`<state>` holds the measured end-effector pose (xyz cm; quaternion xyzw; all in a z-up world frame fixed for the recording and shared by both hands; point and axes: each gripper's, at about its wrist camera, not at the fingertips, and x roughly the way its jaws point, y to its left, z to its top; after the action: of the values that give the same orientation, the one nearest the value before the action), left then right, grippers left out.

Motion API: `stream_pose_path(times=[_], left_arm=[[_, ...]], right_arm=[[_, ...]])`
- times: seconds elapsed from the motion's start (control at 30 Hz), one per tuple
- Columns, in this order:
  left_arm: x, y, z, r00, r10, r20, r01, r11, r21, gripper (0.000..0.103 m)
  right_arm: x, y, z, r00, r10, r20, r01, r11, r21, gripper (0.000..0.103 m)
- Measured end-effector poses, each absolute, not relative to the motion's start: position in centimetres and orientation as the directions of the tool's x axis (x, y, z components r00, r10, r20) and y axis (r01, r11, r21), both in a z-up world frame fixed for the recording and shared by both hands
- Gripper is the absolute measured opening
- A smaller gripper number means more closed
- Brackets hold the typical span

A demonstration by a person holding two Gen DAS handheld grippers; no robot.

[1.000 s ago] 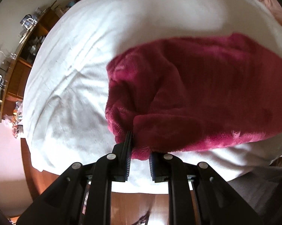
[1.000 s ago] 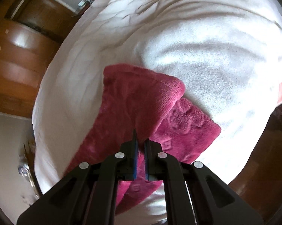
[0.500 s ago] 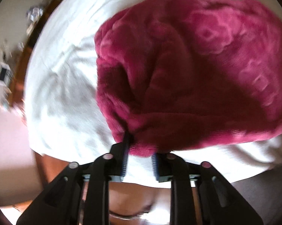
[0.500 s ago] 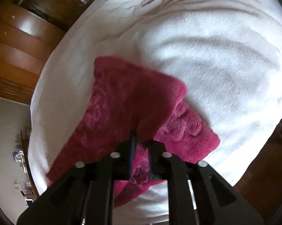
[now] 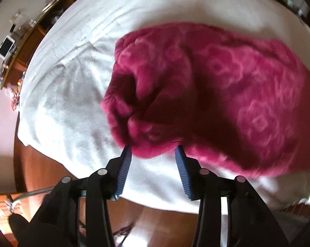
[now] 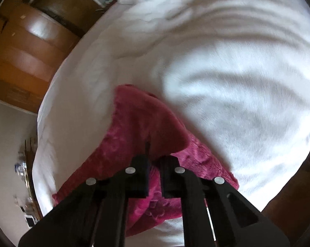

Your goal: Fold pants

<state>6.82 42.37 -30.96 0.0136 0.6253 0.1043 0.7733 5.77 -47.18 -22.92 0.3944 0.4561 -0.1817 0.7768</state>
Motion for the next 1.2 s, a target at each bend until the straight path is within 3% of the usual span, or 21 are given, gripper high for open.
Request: stream_pose_path(times=[0.23, 0.57, 0.7, 0.87, 0.93, 1.0, 1.03, 1.2], left_arm=[[9.7, 40.7, -33.6, 0.164, 0.188, -0.968, -0.25, 0.958, 0.144, 0.046], [10.3, 40.1, -36.8, 0.079, 0.311, -0.947, -0.127, 0.945, 0.3, 0.048], [9.7, 40.6, -37.8, 0.047, 0.376, -0.925, -0.089, 0.924, 0.371, 0.048], [7.4, 44.0, -39.3, -0.05, 0.407, -0.912, -0.178, 0.895, 0.409, 0.047], [6.6, 45.2, -38.8, -0.028, 0.36, -0.932, -0.251, 0.9, 0.355, 0.047], [6.2, 45.3, -37.8, 0.02, 0.328, -0.944, -0.286, 0.907, 0.309, 0.047], [6.3, 45.0, -37.1, 0.048, 0.316, -0.947, -0.285, 0.913, 0.29, 0.047], [8.0, 42.6, -34.7, 0.146, 0.292, -0.945, -0.233, 0.939, 0.253, 0.047]], right_arm=[[3.8, -46.1, -16.8, 0.549, 0.045, -0.834, 0.554, 0.728, 0.404, 0.006], [1.0, -47.4, -26.4, 0.349, 0.001, -0.937, 0.663, 0.707, 0.248, 0.007], [1.0, -47.5, -24.9, 0.352, -0.052, -0.935, 0.666, 0.716, 0.211, 0.027], [1.7, -47.1, -20.0, 0.364, -0.29, -0.885, 0.649, 0.761, 0.018, 0.029], [3.3, -46.3, -18.8, 0.407, -0.269, -0.873, 0.596, 0.802, 0.031, 0.03], [5.1, -45.6, -18.5, 0.433, -0.237, -0.87, 0.554, 0.831, 0.049, 0.052], [5.8, -45.4, -18.4, 0.442, -0.225, -0.868, 0.538, 0.841, 0.056, 0.058], [11.3, -44.6, -20.2, 0.431, -0.194, -0.881, 0.459, 0.888, 0.029, 0.06]])
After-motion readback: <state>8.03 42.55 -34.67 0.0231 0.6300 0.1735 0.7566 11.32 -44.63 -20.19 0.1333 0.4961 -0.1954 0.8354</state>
